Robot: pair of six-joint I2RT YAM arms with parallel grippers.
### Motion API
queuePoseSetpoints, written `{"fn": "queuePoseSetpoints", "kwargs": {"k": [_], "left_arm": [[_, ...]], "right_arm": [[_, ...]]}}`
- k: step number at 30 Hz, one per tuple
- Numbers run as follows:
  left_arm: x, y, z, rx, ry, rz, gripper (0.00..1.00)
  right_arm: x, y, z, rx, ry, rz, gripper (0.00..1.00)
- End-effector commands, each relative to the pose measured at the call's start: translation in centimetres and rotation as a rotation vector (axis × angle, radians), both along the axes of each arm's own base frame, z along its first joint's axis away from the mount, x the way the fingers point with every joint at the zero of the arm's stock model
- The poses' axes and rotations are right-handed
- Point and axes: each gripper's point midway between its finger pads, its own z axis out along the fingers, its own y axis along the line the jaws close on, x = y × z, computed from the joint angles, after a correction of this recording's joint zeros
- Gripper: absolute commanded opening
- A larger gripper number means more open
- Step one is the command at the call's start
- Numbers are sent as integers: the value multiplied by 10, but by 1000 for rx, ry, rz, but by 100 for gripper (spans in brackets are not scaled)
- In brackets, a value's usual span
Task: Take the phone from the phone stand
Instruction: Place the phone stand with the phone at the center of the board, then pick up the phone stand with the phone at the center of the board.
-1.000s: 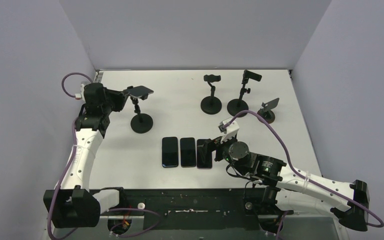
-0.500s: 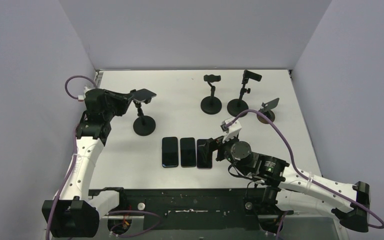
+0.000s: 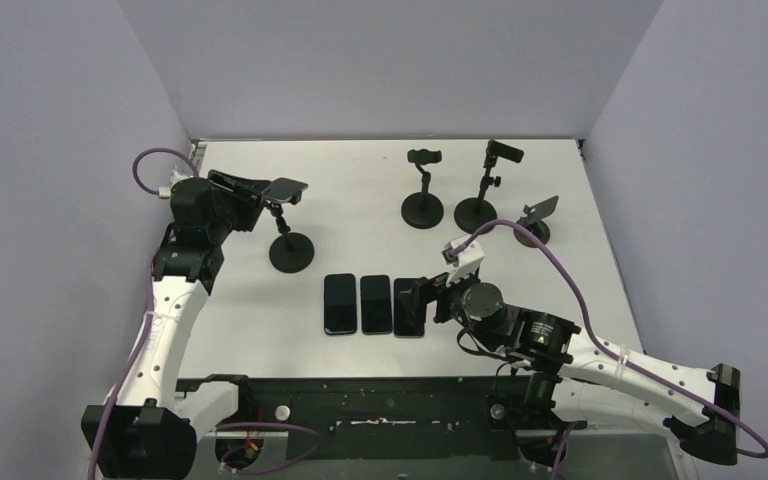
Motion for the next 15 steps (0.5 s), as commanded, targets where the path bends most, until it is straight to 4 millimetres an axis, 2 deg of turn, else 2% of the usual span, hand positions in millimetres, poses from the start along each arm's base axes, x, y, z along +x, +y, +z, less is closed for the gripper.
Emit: {"fn": "queuePoseSetpoints", "kwargs": {"k": [1, 6, 9, 15], "left_arm": [[-7, -8, 23, 13, -56, -37, 48], [-15, -6, 8, 21, -8, -21, 57], [-13, -6, 3, 7, -4, -14, 57], [3, -8, 10, -18, -16, -10, 54]], "right_arm": [[2, 0, 28, 59, -40, -18, 89], [2, 1, 26, 55, -37, -15, 89], [1, 0, 25, 50, -36, -12, 89], [2, -3, 26, 50, -41, -19, 89]]}}
